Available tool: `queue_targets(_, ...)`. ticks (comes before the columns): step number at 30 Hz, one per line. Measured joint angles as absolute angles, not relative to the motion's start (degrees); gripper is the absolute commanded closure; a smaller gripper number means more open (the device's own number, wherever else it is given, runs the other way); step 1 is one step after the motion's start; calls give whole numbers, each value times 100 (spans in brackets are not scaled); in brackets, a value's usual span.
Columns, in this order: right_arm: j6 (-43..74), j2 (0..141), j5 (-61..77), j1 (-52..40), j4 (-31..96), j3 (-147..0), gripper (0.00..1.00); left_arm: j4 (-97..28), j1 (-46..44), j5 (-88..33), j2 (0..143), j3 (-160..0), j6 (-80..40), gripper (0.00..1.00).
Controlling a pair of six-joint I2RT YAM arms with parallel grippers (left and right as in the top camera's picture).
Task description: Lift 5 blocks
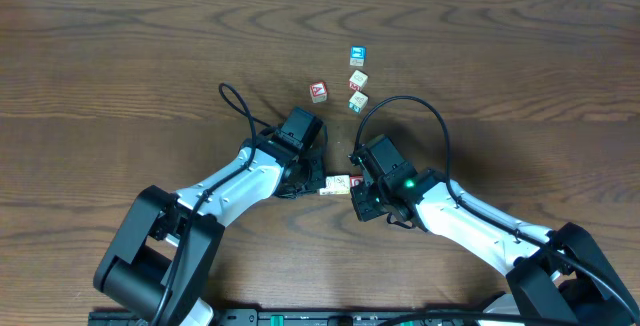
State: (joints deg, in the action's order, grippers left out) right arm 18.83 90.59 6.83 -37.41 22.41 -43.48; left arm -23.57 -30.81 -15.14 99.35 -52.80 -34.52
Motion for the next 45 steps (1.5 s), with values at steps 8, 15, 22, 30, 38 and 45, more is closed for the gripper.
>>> queue_targets(8, 1881, 9059, 666, -3741, 2222, -4348, 99, -2357, -3081, -1514, 9935, -5280, -3452, 93)
queue_targets(15, 1881, 9059, 663, -3741, 2198, -4348, 99, -2357, -3081, -1511, 9935, -5280, -3452, 92)
queue_targets(22, 1750, 9059, 801, -3741, 2377, -4346, 99, -2357, -3081, -1514, 9933, -5280, -3452, 93)
queue_targets(30, 1739, 9059, 676, -3741, 2700, -4342, 99, -2357, -3081, -1511, 9933, -5280, -3452, 93)
queue_targets(38, 1756, 9059, 294, -3741, 2626, -4342, 99, -2357, -3081, -1511, 9935, -5280, -3452, 93)
queue_targets(45, 1756, 9059, 148, -3741, 2565, -4342, 99, -2357, -3081, -1511, 9933, -5280, -3452, 93)
